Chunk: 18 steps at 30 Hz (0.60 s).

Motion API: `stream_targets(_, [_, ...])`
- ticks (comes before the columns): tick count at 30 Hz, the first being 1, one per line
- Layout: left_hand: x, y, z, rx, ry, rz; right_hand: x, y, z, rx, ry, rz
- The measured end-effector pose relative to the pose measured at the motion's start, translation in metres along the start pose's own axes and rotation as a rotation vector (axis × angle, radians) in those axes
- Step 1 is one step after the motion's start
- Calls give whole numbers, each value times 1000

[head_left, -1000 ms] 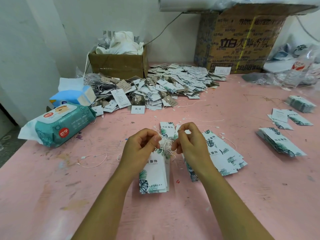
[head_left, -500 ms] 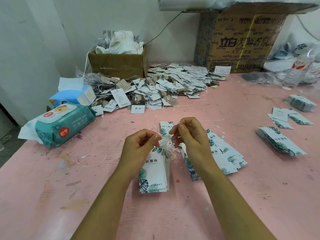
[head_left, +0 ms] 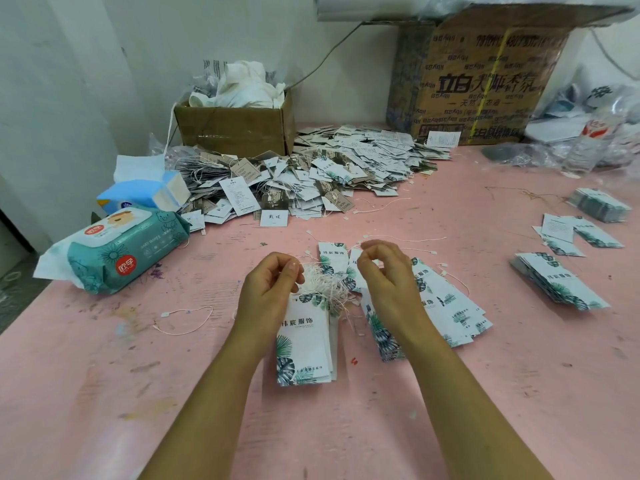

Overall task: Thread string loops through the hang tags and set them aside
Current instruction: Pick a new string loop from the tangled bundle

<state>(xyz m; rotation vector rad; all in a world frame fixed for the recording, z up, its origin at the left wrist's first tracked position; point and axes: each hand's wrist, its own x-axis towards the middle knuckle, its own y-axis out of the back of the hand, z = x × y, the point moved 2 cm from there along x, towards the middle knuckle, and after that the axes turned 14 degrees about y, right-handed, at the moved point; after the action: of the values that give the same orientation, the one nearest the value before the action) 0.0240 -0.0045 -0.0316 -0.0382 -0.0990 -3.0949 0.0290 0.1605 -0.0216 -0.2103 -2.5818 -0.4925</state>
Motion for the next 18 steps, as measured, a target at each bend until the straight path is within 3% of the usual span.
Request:
stream_targets(3, [0,2,0,-21,15,14,1,4,-2,165,-31,27])
stream_targets(8, [-3,0,5,-48,2,-82,1,5,-2,-106,45,-140])
stream_targets(14, [-6,-3,9,1,-18,-102,-6,-8,-9,227,100,-363])
stream_targets(18, [-6,-1,11,41,-9,-129,-5,-10,-7,226,76,-308])
